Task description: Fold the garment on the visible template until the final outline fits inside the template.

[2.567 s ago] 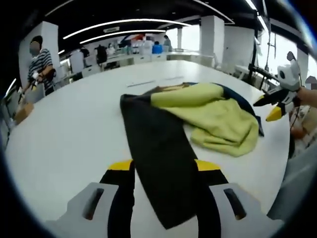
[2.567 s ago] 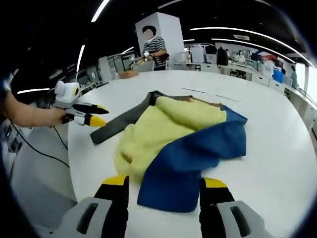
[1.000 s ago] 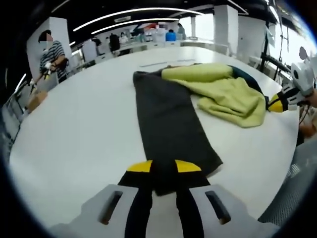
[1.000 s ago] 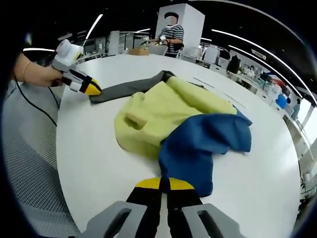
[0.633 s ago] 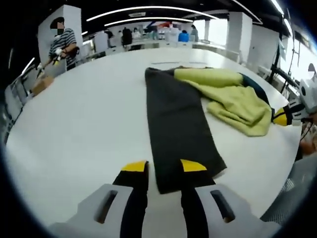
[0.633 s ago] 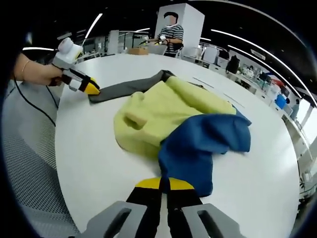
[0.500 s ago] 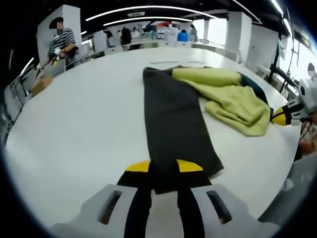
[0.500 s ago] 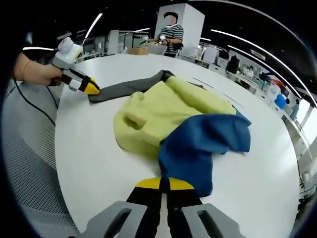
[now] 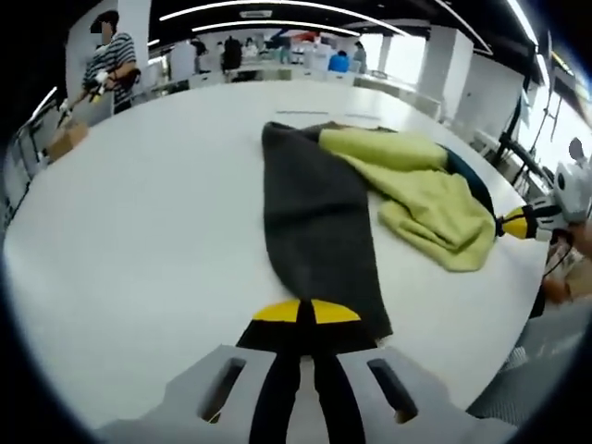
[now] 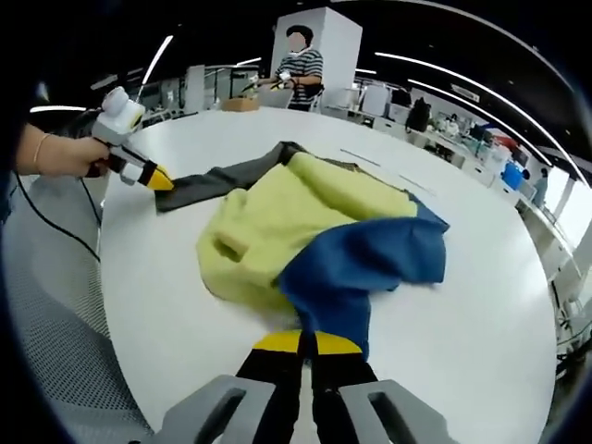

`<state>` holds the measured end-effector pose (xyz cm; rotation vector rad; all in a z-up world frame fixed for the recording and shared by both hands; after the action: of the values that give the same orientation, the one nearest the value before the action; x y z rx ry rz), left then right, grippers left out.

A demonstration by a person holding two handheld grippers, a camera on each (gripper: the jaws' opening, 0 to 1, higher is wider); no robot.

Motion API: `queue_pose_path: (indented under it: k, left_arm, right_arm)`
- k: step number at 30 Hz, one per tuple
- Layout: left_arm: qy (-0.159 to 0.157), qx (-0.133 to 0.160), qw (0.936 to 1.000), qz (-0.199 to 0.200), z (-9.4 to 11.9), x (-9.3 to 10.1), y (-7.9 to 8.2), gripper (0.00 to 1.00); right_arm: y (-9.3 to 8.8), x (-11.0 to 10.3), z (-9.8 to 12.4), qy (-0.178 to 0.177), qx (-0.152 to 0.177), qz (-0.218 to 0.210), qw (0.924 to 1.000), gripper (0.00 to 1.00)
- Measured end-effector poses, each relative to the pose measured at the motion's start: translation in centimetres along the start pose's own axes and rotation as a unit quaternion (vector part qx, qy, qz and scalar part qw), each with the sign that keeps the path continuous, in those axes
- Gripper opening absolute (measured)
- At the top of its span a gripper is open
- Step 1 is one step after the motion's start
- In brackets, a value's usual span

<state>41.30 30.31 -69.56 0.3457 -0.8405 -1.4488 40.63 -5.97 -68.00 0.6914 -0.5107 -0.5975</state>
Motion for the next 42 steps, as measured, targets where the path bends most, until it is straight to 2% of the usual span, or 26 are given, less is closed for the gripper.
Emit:
queue_pose_path:
  k: [2, 6, 12, 20, 29, 33, 36, 42]
  left_arm:
    - [-0.001, 0.021, 0.9997, 0.013, 0.6, -0.2, 1.0, 0.00]
    - [0.010, 0.031, 0.9994, 0.011, 1.6, -0.8, 1.9, 0.00]
    - [0.037, 0.049, 0.9981, 0.009, 3.2, -2.9, 3.3, 0.00]
    - [0.070, 0.057, 0.9959, -0.003, 4.4, -5.9, 4.6, 0.00]
    - [0.097, 0.068, 0.9930, -0.006, 4.7, -8.6, 6.0, 0.00]
    - [0.097, 0.070, 0.9926, -0.021, 4.3, -9.6, 6.5, 0.00]
    - [0.105, 0.066, 0.9912, -0.048, 4.0, -10.5, 7.1, 0.00]
    - [0.117, 0.056, 0.9893, -0.067, 3.5, -11.7, 7.8, 0.00]
  right_arm:
    - [0.6, 0.9, 0.7, -0.012, 0.019, -0.026, 0.9994, 0.00]
    - [0.9, 2.4, 1.8, -0.024, 0.017, -0.029, 0.9991, 0.00]
    - [1.0, 5.9, 4.1, -0.070, 0.018, -0.056, 0.9958, 0.00]
    - [0.0, 10.2, 6.9, -0.125, 0.011, -0.117, 0.9852, 0.00]
    - [-2.1, 13.5, 8.5, -0.171, -0.020, -0.148, 0.9739, 0.00]
    - [-3.6, 14.5, 8.9, -0.185, -0.038, -0.168, 0.9675, 0.00]
    - [-4.9, 15.4, 9.1, -0.192, -0.052, -0.193, 0.9609, 0.00]
    - [-6.7, 16.5, 8.8, -0.194, -0.078, -0.210, 0.9551, 0.00]
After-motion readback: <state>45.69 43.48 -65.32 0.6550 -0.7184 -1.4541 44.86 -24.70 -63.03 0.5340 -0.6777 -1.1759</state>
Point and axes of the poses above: the point that each gripper's makers call its tool centre point, and the gripper's own axes: z roughly backward along the fingers, x roughly to its right, y roughly out of its top, the point moved 6 cm from there along z, roughly backward along the fingers, and after that the axes turned 13 degrees about z, right-handed, at the moved point
